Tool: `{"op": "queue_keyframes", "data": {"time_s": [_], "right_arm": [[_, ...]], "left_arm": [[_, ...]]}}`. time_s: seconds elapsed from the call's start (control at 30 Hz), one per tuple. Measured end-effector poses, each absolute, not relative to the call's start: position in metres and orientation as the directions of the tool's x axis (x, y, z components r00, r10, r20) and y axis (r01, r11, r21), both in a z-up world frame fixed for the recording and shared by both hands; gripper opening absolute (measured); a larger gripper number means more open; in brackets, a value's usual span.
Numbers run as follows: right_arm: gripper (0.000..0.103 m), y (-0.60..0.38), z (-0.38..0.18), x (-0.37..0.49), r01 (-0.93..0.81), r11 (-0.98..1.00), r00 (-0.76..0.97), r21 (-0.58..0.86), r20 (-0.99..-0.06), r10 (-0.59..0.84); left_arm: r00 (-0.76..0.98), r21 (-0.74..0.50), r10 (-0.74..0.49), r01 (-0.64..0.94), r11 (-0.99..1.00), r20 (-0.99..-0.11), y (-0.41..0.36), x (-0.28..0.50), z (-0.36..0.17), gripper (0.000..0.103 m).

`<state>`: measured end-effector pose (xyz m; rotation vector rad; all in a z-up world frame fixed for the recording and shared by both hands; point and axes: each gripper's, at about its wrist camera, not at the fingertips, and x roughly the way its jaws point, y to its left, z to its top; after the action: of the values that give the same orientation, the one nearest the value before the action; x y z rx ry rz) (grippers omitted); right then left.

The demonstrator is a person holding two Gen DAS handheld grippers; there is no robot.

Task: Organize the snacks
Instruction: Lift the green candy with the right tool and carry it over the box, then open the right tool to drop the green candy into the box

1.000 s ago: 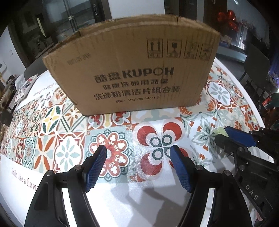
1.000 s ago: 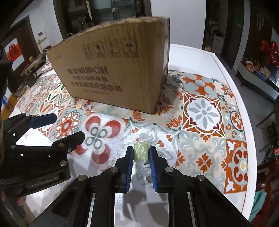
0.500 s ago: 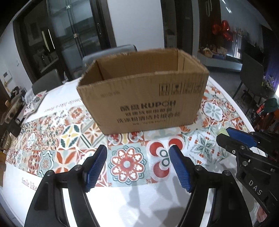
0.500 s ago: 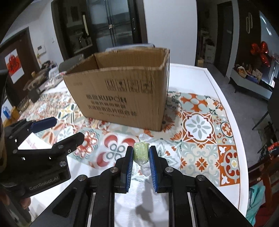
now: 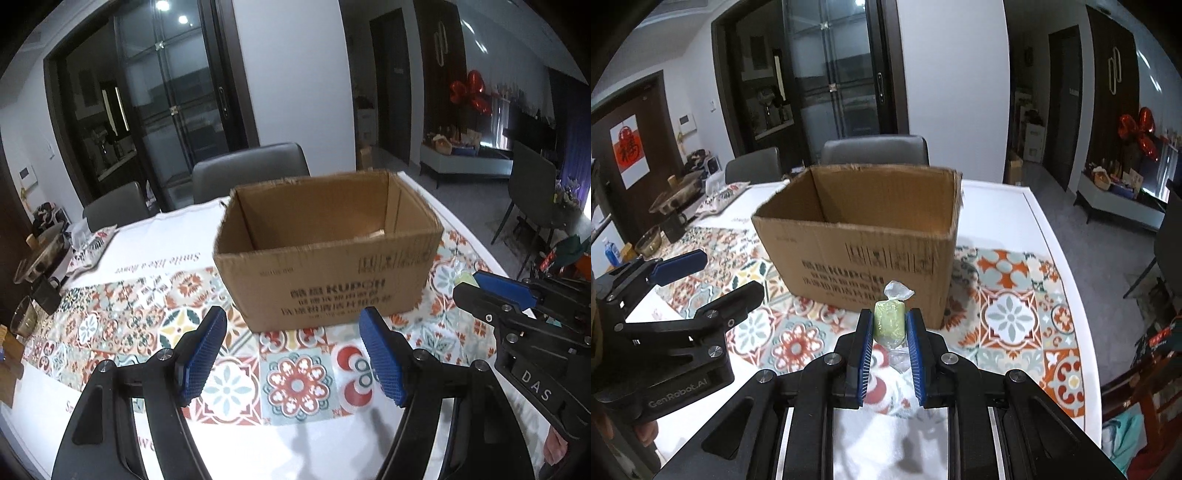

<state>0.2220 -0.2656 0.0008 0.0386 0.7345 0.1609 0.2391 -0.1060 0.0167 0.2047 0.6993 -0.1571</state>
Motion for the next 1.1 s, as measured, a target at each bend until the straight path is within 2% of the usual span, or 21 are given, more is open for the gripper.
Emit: {"op": "queue_keyframes", "data": {"time_s": [0.43, 0.87, 0.9, 0.93, 1.07, 1.1], "right_arm": [[0.020, -0.258, 0.035, 0.266, -0.120, 0.988, 0.766, 0.093, -0.625, 0.152], [0.021, -0.257, 0.049, 0.319, -0.101, 0.992, 0.748, 0.076, -0.651, 0.126], [0.025, -0.258, 0.049, 0.323, -0.094, 0.993, 0.744, 0.072, -0.658, 0.118], [0.037, -0.259, 0.048, 0.325, -0.084, 0.994, 0.738, 0.069, -0.666, 0.109], [0.049, -0.261, 0.049, 0.321, -0.054, 0.997, 0.742, 0.059, -0.666, 0.080], [0.057, -0.261, 0.048, 0.320, -0.047, 0.998, 0.737, 0.052, -0.672, 0.070]], "left_arm": [[0.750, 0.114, -0.073, 0.195, 0.974, -0.657, -0.088, 0.286, 0.041, 0.076], [0.744, 0.146, -0.033, 0.174, 0.974, -0.668, -0.083, 0.322, 0.049, 0.080], [0.744, 0.145, -0.032, 0.172, 0.974, -0.667, -0.082, 0.322, 0.049, 0.081], [0.745, 0.144, -0.033, 0.171, 0.975, -0.667, -0.082, 0.321, 0.050, 0.081], [0.758, 0.153, -0.015, 0.152, 0.976, -0.652, -0.080, 0.317, 0.050, 0.083], [0.763, 0.155, -0.009, 0.144, 0.977, -0.647, -0.080, 0.316, 0.051, 0.085]]}}
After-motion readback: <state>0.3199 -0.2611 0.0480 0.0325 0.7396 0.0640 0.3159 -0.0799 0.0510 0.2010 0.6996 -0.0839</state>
